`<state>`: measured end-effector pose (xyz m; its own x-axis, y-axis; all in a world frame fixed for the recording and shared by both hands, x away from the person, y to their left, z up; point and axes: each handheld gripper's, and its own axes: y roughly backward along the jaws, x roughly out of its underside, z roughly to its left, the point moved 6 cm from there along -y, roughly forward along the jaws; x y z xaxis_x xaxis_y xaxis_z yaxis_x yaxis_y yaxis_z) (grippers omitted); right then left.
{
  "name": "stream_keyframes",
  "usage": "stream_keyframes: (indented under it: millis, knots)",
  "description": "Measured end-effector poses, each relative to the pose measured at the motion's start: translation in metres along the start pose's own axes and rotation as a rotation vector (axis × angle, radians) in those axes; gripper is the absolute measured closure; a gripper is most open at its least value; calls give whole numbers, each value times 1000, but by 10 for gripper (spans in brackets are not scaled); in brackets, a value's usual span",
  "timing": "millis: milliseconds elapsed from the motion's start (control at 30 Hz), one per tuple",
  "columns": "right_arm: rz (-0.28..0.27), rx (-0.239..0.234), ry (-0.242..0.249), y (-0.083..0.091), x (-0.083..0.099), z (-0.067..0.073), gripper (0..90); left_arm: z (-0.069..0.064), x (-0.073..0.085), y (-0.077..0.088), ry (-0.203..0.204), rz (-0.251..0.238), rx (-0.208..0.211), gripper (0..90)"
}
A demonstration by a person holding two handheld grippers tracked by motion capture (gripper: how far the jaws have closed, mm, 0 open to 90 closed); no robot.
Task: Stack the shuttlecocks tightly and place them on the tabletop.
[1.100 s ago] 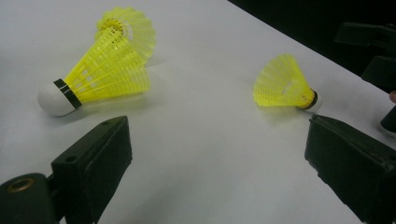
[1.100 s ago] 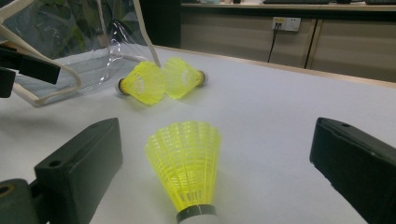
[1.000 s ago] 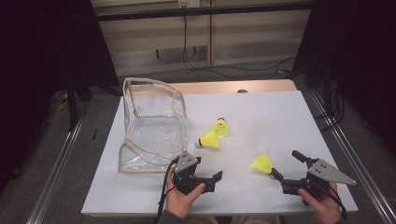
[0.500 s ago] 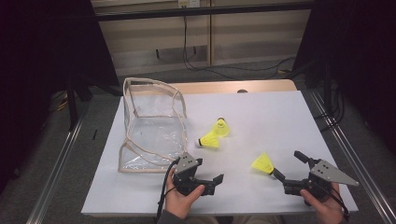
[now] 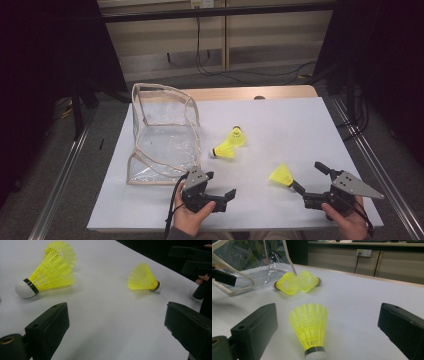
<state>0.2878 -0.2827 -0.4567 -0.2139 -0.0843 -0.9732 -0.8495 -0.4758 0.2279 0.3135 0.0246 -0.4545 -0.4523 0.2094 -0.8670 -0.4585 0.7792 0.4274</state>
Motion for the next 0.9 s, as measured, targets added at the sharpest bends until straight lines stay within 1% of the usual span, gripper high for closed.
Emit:
stream_keyframes:
  millis: [67, 167, 233, 400, 500, 600, 733, 800, 900]
  knots:
    - [0, 0, 1, 0, 0, 0, 23, 1, 0, 3, 4, -5, -3, 57]
    - [0, 1, 6, 0, 0, 0, 24, 3, 2, 7, -1, 1, 1, 57]
    - [1, -2, 6, 0, 0, 0, 24, 4, 2, 9, 0, -9, -3, 57]
    - [5, -1, 5, 0, 0, 0, 24, 7, 3, 15, -7, -7, 1, 55]
    - [6, 0, 6, 0, 0, -1, 25, 10, 4, 19, 1, -11, -2, 55]
    - [6, 0, 6, -1, 0, -1, 25, 13, 4, 21, 2, -12, -7, 55]
    - [8, -3, 6, -1, 1, 0, 26, 15, 5, 24, -1, -16, -4, 55]
    - [8, -6, 6, -1, 1, 0, 26, 17, 5, 26, -9, -13, -4, 55]
    - [7, -9, 8, -1, 1, 1, 30, 18, 4, 28, -7, -18, -2, 55]
